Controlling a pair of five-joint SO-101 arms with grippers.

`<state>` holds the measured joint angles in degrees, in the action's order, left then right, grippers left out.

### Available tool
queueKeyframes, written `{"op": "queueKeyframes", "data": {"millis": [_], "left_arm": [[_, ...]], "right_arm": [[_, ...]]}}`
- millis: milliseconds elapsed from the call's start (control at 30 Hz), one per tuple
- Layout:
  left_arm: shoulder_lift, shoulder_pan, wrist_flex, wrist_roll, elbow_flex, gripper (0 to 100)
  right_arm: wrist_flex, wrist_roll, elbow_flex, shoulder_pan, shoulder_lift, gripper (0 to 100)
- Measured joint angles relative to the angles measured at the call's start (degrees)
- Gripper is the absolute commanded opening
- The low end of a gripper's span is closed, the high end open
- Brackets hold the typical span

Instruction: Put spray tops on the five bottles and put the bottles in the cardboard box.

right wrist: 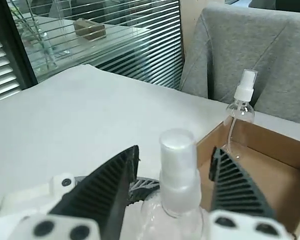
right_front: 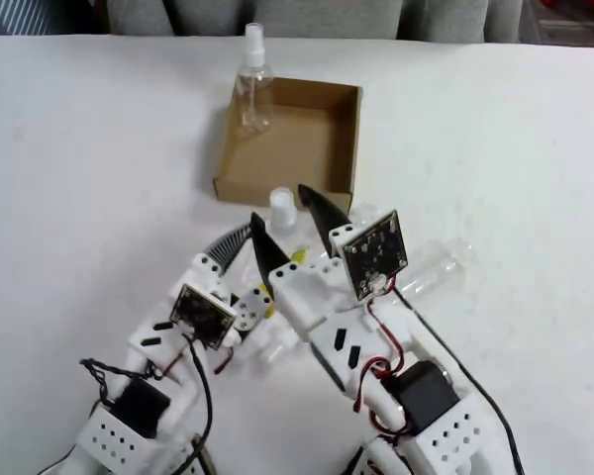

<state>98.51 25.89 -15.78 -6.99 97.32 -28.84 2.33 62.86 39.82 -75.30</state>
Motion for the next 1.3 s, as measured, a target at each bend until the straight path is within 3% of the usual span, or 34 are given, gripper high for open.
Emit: {"op": "queueKeyframes", "data": {"millis": [133,267,633,900,1167,1300], "left_arm": [[0.0,0.0,0.0,0.0,0.0,4],[0.0,0.0,0.0,0.0,0.0,4],[0.0,0.4,0.0,0.0,0.0,4],[0.0,0.4,0.0,0.0,0.0,4],[0.0,0.4,0.0,0.0,0.0,4],[0.0,0.4,0.0,0.0,0.0,4]], "right_arm": [[0.0,0.0,0.0,-0.2,0.0,13.7],[0.4,0.0,0.0,-3.7,0.0,0.7],[0.1,0.0,0.0,-6.1,-0.1,18.7],[-9.0,0.0,-4.8,-6.1,-0.1,34.6],[-10.0,0.0,-5.1,-6.1,-0.1,29.7],[-10.0,0.0,-5.1,-6.3,-2.5,16.9]]}}
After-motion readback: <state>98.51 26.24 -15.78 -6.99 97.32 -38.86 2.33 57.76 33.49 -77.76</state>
